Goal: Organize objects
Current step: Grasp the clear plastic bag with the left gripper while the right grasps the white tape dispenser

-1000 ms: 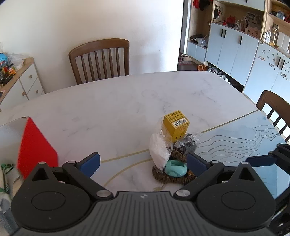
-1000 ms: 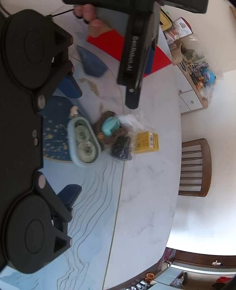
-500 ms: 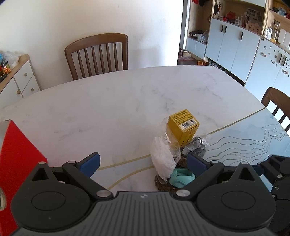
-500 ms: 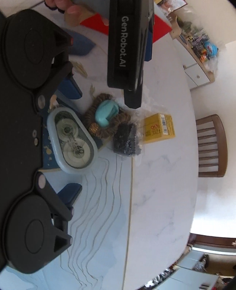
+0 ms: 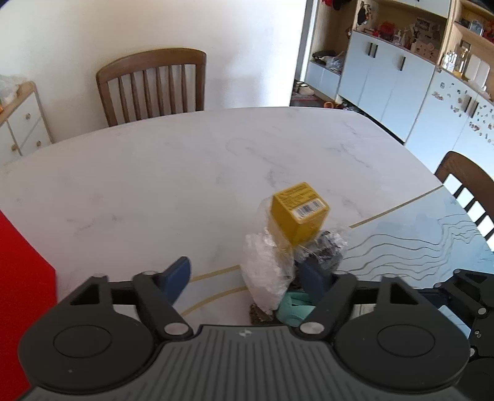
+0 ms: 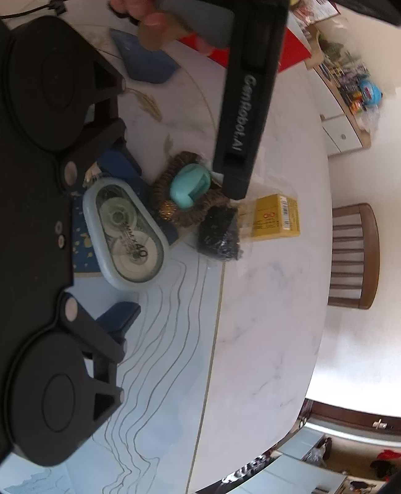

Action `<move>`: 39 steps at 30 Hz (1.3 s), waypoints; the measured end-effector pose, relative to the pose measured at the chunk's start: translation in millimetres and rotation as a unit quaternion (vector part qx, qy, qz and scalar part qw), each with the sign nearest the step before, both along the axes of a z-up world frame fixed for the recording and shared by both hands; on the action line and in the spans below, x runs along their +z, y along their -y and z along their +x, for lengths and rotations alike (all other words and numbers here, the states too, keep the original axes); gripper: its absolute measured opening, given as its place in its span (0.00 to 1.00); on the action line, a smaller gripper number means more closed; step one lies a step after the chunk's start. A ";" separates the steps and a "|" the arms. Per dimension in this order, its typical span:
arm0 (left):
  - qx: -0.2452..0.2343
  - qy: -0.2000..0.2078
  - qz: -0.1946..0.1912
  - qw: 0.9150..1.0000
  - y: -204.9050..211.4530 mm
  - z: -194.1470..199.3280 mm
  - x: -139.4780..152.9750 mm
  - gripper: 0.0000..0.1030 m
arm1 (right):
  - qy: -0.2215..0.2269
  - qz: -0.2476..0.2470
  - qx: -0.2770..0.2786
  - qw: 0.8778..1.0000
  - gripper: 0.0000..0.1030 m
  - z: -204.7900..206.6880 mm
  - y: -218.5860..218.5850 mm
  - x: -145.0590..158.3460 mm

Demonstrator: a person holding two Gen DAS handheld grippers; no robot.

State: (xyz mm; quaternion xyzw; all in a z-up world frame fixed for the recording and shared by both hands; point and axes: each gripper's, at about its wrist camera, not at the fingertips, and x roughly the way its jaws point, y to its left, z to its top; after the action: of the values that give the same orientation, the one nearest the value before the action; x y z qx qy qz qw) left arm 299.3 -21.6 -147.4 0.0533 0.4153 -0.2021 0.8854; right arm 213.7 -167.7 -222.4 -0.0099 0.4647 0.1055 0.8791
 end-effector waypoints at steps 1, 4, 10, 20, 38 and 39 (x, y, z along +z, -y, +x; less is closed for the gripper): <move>-0.006 -0.001 -0.001 1.000 0.6 -0.4 -0.6 0.66 | 0.000 0.000 0.005 1.000 0.79 -1.3 1.7 0.5; -0.013 -0.003 0.003 1.000 1.7 -1.3 -3.1 0.52 | 0.001 -0.006 0.019 1.000 0.73 -5.5 6.9 0.8; -0.014 -0.007 -0.006 1.000 -1.5 -2.3 -1.9 0.36 | 0.003 0.002 0.024 1.000 0.58 -12.3 23.0 1.7; 0.002 -0.012 -0.012 1.000 -7.9 -9.3 5.8 0.20 | 0.003 0.021 0.007 1.000 0.39 -19.5 42.9 7.7; 0.024 -0.014 -0.020 0.999 -23.8 -25.6 25.9 0.17 | 0.010 0.002 -0.036 0.999 0.56 -1.5 34.9 6.3; 0.025 -0.014 -0.019 0.999 -24.1 -26.2 25.7 0.17 | 0.011 -0.003 -0.036 0.999 0.52 -1.7 32.9 4.9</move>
State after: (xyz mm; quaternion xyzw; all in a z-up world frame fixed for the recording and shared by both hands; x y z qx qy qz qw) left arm 273.1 2.6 -121.7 0.0228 0.4251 -0.1884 0.8850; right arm 212.0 -200.6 -217.5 0.0027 0.4558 0.0721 0.8871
